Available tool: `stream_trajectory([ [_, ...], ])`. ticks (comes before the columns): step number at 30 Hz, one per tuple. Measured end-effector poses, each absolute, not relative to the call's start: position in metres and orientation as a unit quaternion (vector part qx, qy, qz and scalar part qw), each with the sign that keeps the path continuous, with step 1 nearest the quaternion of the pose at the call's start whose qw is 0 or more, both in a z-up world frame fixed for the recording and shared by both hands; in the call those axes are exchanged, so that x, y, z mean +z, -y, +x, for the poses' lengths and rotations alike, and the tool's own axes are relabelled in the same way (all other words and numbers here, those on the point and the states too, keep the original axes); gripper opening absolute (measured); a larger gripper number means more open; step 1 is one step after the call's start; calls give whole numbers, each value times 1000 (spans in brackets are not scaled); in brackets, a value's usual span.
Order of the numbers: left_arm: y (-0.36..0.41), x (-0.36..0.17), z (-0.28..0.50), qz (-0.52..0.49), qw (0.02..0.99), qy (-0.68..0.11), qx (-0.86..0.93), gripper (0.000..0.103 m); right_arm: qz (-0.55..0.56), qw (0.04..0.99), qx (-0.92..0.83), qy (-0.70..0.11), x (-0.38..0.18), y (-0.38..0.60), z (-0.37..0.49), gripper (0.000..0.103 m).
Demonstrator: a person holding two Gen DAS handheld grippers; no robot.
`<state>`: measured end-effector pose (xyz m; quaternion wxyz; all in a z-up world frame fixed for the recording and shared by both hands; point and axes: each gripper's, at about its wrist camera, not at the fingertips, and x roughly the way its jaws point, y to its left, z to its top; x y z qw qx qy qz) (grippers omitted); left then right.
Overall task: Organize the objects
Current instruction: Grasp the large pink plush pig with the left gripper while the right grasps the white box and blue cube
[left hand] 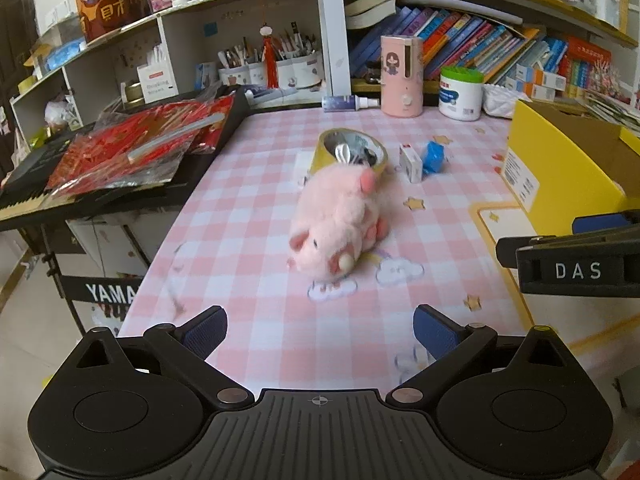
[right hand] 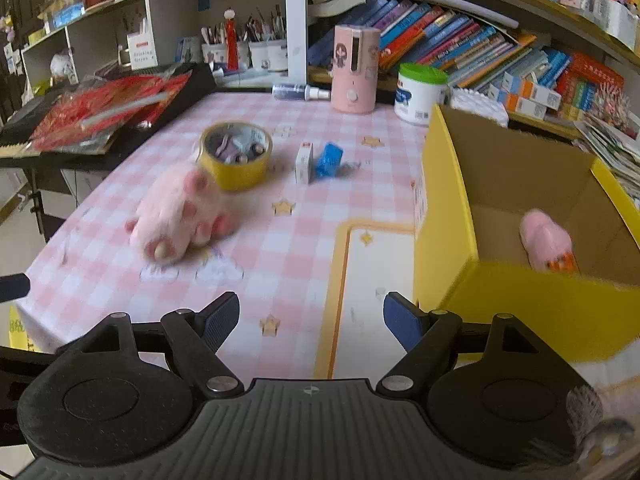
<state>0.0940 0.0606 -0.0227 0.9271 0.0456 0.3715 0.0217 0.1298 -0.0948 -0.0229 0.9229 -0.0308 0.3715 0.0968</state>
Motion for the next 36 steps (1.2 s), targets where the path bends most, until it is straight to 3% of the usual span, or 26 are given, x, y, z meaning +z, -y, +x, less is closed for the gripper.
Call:
stream_trajectory([
  [20,-47,-43,200,90,923,-375,20,100,-14,931,124,-343,-10,70,239,77],
  [24,-42,-50,215,100,919,-381,19,99,7,934,83,-346,-15,73,270,71],
  [29,-42,-62,229,96,911,-401,11,91,60,921,38,-382,-34,77,312,67],
  [35,-47,-60,232,62,912,-405,-2,69,92,907,21,-410,-60,76,349,59],
  [36,-49,-59,232,56,912,-406,-3,67,101,903,26,-417,-64,76,354,52],
])
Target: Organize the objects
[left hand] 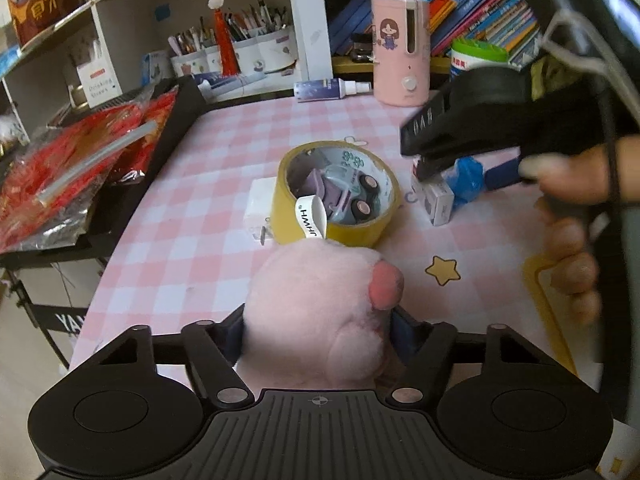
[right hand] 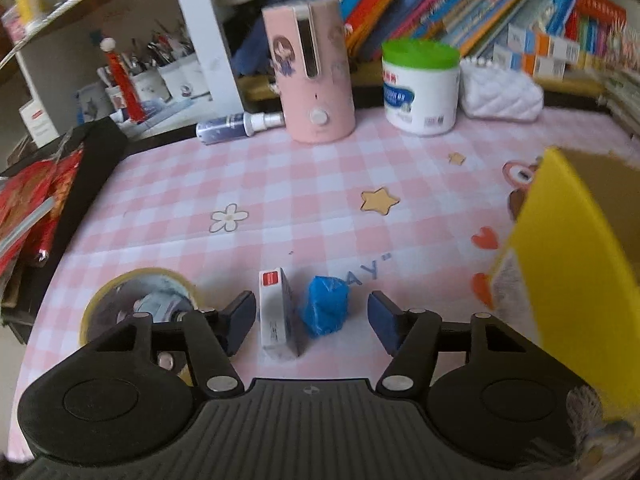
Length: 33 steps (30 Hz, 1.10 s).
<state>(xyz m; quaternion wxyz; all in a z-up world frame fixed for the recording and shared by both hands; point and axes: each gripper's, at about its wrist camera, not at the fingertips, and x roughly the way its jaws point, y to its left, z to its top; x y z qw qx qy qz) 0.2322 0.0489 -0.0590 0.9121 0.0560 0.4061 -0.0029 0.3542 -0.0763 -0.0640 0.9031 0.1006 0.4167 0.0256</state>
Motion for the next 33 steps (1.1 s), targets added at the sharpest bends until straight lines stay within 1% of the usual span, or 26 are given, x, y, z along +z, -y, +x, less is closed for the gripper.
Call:
stream_trajectory([
  [1,-51,-57,231,48,912,-408,-3,65,109,899,32,-424,-68,77,358,44],
  [3,-56,-55,230,34,911,-410,0,64,123,895,43,-427,-73,81,359,38],
  [4,-59,-54,230,29,911,-411,1,64,125,895,49,-425,-73,83,357,37],
  [13,-65,-40,219,-2,917,-399,-5,64,70,901,105,-415,-71,103,326,36],
  [23,-69,-23,196,-21,926,-378,4,64,-11,928,124,-351,-40,96,292,35],
  [27,-75,-17,182,-37,928,-371,12,64,-8,934,134,-330,-25,98,274,35],
  [33,-77,-11,159,-46,931,-362,15,63,-2,935,132,-328,-18,106,251,35],
])
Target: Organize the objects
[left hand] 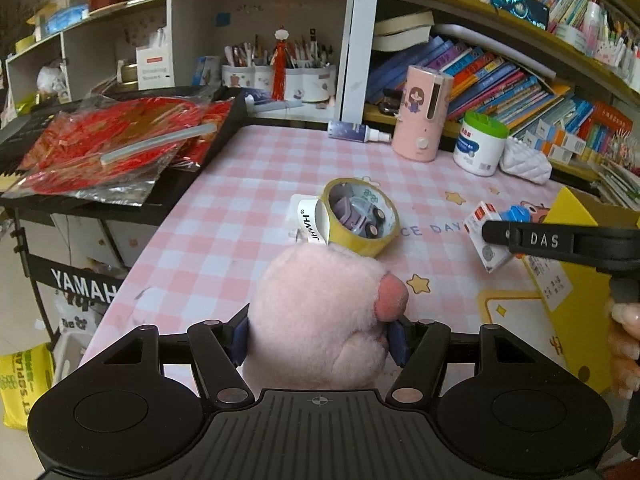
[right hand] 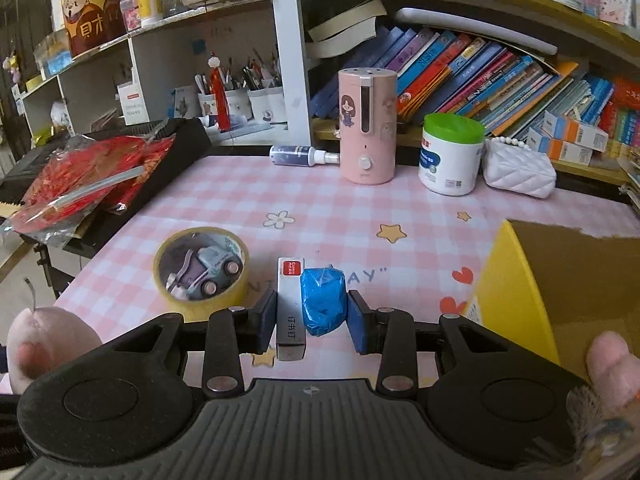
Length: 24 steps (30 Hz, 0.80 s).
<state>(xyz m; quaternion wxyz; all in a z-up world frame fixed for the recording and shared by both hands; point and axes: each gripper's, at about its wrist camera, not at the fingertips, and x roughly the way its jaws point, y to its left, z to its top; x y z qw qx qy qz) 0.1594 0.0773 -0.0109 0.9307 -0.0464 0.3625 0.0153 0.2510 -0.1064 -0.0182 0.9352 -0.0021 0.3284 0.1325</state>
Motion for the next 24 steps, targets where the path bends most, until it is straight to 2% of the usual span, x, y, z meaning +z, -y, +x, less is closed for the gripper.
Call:
stream_trajectory([
  [14,-77,-14,131,-48,929,-367,0,63,-18,928,127,-349,-33,104,213,34],
  [18,-76,-14,125,-46,929,-368,-3,64,-24,908,146,-392,-50,100,210,35],
  [20,-75,-14,122,-44,929,-368,-3,64,-18,903,142,-404,-56,100,208,39],
  [21,-75,-14,121,-44,928,-369,-3,64,-19,904,136,-404,-56,101,206,51],
  [22,-75,-14,120,-44,928,-369,-2,64,-17,907,131,-401,-55,102,204,58],
  [24,-75,-14,119,-44,928,-370,-1,64,-7,911,125,-394,-53,105,202,57],
])
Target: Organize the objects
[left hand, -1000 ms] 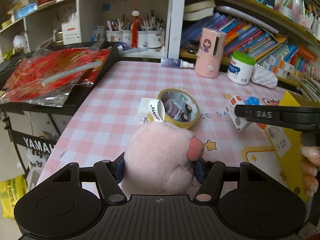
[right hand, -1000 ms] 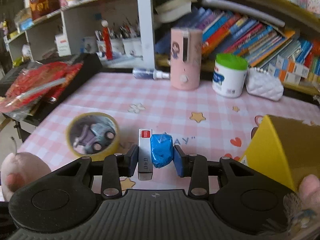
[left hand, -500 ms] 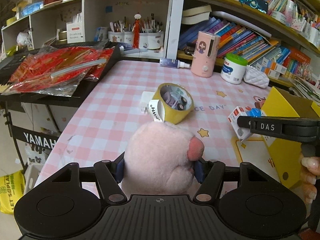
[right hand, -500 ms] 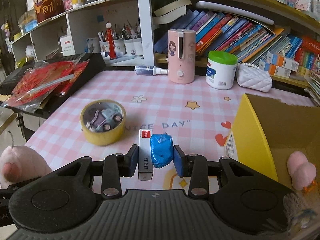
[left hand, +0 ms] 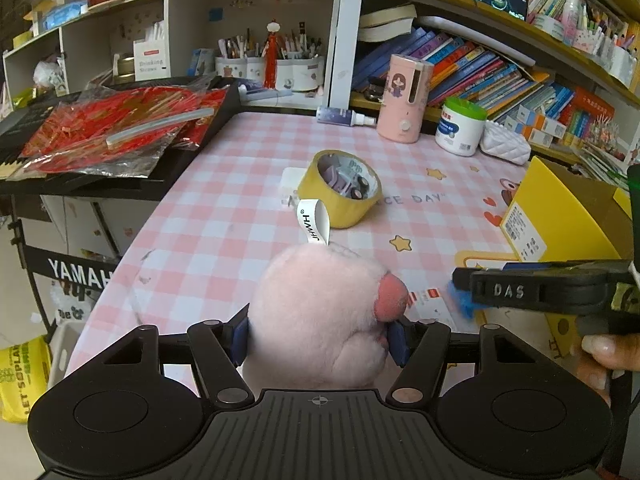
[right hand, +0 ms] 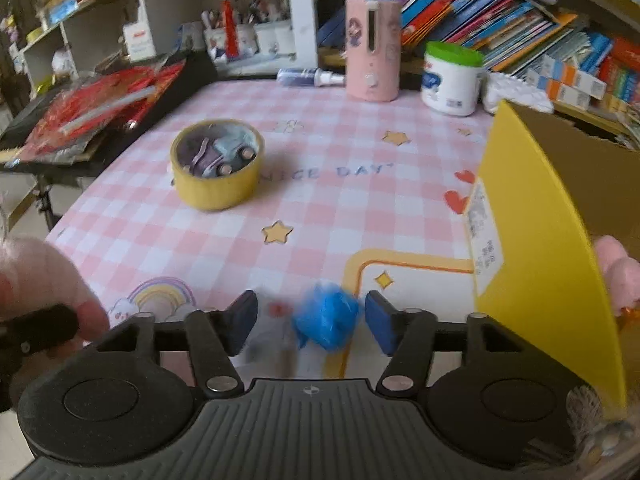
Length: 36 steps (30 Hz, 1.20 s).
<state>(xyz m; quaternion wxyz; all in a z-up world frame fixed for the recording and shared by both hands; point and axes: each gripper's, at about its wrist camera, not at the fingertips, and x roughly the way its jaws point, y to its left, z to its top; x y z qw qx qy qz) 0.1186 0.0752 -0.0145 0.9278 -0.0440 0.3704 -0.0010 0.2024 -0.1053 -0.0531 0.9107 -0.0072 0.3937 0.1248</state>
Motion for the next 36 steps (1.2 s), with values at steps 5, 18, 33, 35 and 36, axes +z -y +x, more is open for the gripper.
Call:
stream_trajectory([
  [5,-74,-15,117,-42,927,-372,-1,64,-15,903,113,-415,-61,107,204,46],
  [18,-68,-11,107,-32,930,-367,-7,64,-29,908,105,-403,-74,106,220,68],
  [33,-74,-4,87,-41,934,-354,-3,64,-28,911,125,-393,-49,108,194,38],
  [35,-74,-2,82,-40,935,-352,-10,64,-16,912,131,-388,-37,111,181,38],
  [36,-73,-2,79,-39,935,-351,-14,64,-11,913,133,-385,-31,113,174,38],
])
